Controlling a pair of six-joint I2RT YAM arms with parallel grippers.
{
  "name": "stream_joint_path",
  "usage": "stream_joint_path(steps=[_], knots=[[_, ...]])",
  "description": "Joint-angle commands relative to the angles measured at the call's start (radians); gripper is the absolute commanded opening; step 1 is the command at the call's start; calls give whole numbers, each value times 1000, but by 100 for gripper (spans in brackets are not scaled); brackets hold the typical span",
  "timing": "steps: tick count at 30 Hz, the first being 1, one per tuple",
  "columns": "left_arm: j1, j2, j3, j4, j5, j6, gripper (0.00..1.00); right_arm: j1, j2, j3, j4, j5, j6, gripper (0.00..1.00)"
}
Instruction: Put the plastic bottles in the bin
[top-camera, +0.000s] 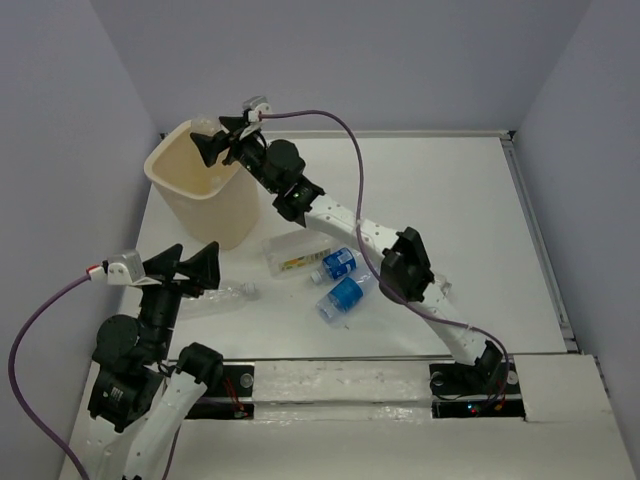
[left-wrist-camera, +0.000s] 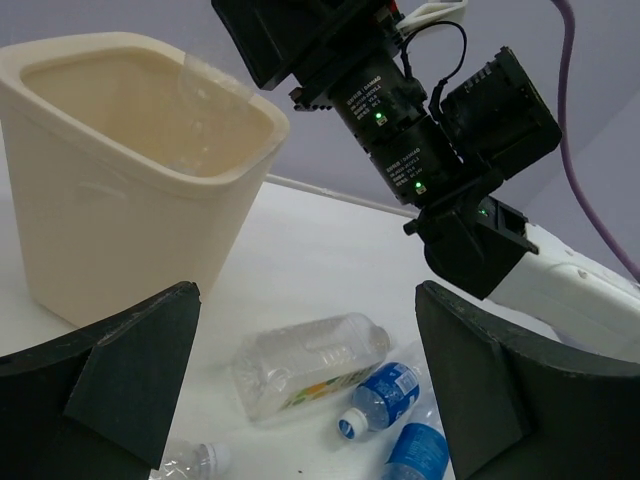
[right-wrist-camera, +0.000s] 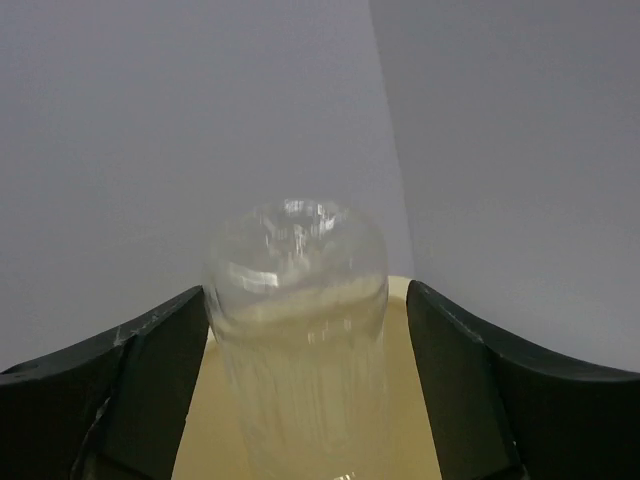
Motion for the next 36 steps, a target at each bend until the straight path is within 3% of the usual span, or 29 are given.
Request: stream_joint_path(steps=[1,6,9,11,16,18,20,22,26,29,36], knots=[[-1,2,-7,32,-48,-7,99,11,-51,80,-54,-47,8,89],[22,11,2,17,-79,-10,99,11,-181,24,-175,-71,-13,94],[23,8,12,12,-105,-13,99,11,-339,-145,-233,-106,-21,93],[25,5,15,20,-123,-10,99,11,-431,-344,-256,-158,-38,90],[22,26,55,44,-163,5,99,11,-698,-748,-346,-286,-122,64],[22,48,38,81,-201,11,99,20,-735,-874,-401,-331,-153,56],[22,65,35,92,-212,15,99,45,-743,-937,-420,-341,-202,55],[20,82,26,104,-243,10,99,69,-733,-1001,-423,-362,-241,57],[22,66,-13,129,-295,-1,99,161,-656,-980,-466,-376,-323,80],[22,60,-14,115,-333,-2,99,194,-566,-916,-492,-396,-383,89],[25,62,-20,107,-338,-7,99,229,-372,-767,-497,-443,-435,95]])
